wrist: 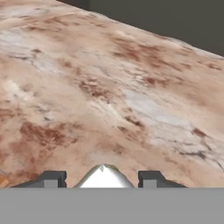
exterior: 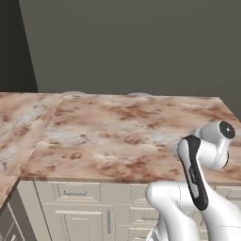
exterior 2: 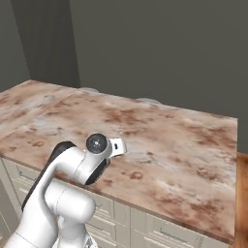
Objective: Move the drinks to the dining counter.
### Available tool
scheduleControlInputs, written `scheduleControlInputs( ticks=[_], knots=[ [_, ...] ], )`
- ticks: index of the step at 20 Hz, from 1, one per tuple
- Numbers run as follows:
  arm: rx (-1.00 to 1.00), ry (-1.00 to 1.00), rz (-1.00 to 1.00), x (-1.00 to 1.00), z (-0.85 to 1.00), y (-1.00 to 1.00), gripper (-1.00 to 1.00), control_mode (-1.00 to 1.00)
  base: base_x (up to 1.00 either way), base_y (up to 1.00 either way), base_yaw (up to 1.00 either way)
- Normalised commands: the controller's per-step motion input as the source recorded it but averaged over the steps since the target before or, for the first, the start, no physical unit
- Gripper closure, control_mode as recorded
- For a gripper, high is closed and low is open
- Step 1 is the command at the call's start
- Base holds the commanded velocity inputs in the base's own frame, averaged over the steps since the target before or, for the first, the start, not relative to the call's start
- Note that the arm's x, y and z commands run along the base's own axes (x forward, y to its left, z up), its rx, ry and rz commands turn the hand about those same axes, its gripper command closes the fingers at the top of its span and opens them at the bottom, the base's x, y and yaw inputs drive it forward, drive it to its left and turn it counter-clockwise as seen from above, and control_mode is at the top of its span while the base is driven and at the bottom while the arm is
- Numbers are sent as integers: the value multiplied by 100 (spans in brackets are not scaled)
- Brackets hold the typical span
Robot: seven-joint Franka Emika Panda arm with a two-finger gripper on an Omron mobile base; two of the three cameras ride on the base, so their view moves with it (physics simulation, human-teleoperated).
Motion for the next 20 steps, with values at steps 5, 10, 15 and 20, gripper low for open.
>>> scheduleControlInputs(
  ticks=[5, 10, 15, 20],
  knots=[
    [0, 1, 0, 47, -4, 0, 100, -100, 0, 0, 0],
    [1, 10, 0, 53, -10, 0, 100, -100, 0, 0, 0],
    [8, 17, 0, 57, -7, 0, 100, -100, 0, 0, 0],
    [3, 6, 0, 46, -15, 0, 100, -100, 0, 0, 0]
  ],
)
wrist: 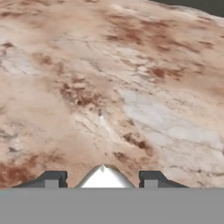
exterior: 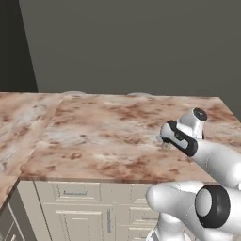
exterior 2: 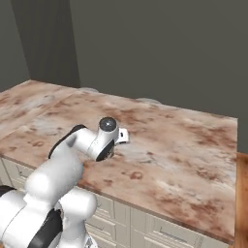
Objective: Move the drinks to the dining counter.
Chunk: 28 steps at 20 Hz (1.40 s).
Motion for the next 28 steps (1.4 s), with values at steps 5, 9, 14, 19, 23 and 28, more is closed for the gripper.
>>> scheduleControlInputs(
  ticks=[5, 9, 14, 19, 23, 28],
  knots=[
    [0, 0, 0, 37, -27, 0, 100, -100, 0, 0, 0],
    [0, 0, 0, 34, -32, 0, 100, -100, 0, 0, 0],
    [0, 0, 0, 31, -34, 0, 100, -100, 0, 0, 0],
    [0, 0, 0, 30, -33, 0, 100, -100, 0, 0, 0],
    [0, 0, 0, 31, -30, 0, 100, -100, 0, 0, 0],
    [0, 0, 0, 26, -29, 0, 100, -100, 0, 0, 0]
  ],
)
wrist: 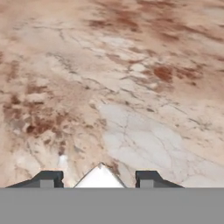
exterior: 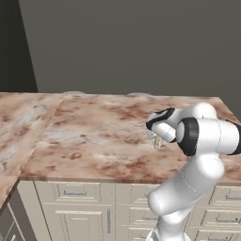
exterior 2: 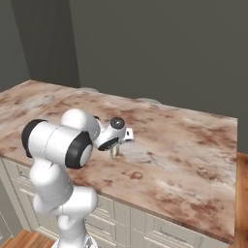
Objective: Move the drinks to the dining counter.
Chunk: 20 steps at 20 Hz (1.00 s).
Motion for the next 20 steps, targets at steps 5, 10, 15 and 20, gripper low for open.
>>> scheduleControlInputs(
  ticks=[5, 10, 15, 20],
  knots=[
    [0, 0, 0, 17, -37, 0, 100, -100, 0, 0, 0],
    [0, -1, 0, 1, -26, 0, -100, -100, 0, 0, 0],
    [0, -6, 0, -21, -2, 0, -100, -100, 0, 0, 0],
    [0, -5, 0, -32, -8, 1, -100, -100, 0, 0, 0]
  ],
)
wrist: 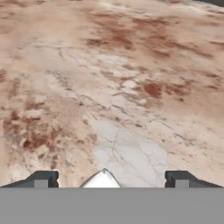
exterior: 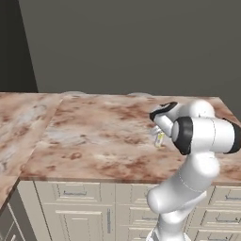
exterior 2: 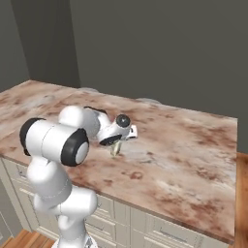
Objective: Move the drinks to the dining counter.
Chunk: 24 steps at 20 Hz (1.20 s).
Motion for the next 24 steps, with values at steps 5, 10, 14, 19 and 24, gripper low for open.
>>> scheduleControlInputs(
  ticks=[5, 10, 14, 19, 24],
  knots=[
    [0, -1, 0, -18, -8, 8, -100, -100, 0, 0, 0],
    [0, 0, 0, 0, 1, 26, -100, -100, 0, 0, 0],
    [0, 0, 0, 0, 12, 15, -100, -100, 0, 0, 0],
    [0, 0, -1, -21, 19, 0, -100, -100, 0, 0, 0],
    [0, -2, -1, -24, 37, 0, -100, -100, 0, 0, 0]
  ],
)
